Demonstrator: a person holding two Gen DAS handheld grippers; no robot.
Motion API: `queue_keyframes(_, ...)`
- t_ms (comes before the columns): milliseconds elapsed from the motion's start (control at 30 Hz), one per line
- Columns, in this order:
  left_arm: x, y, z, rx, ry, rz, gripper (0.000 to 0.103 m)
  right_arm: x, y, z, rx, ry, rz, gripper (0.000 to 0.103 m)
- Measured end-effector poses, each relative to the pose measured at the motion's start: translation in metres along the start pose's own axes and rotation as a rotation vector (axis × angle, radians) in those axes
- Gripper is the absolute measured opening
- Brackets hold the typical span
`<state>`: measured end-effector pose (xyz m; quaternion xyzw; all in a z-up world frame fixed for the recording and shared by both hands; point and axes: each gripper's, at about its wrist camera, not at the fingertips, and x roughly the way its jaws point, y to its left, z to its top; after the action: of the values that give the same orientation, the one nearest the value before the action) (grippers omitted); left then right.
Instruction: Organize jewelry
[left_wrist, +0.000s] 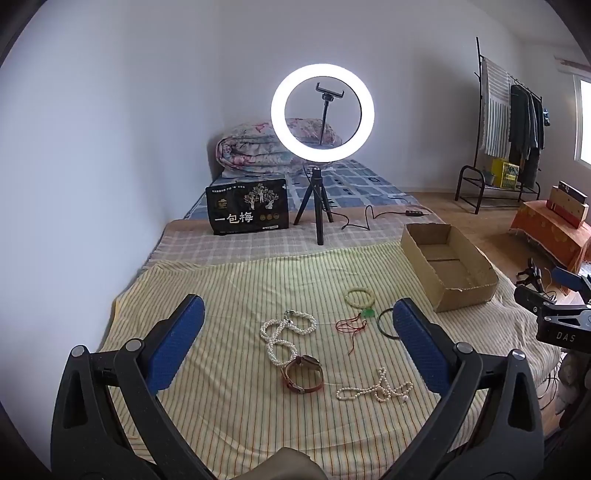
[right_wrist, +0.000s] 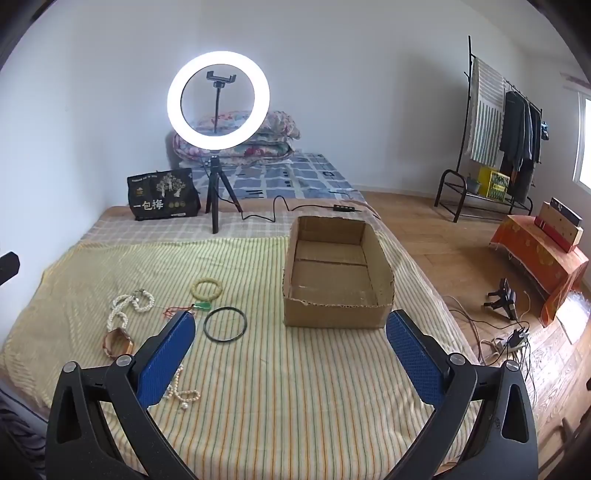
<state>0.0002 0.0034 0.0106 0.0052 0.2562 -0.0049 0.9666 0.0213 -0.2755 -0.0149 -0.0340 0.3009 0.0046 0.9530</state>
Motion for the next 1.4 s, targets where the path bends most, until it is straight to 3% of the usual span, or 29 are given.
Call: queue_keyframes(1400, -0.006, 0.002, 0.010, -0.005, -0.023, 0.007, 0.103, 0.002, 0.003, 0.001, 0.002, 0.002, 0.005, 0.102)
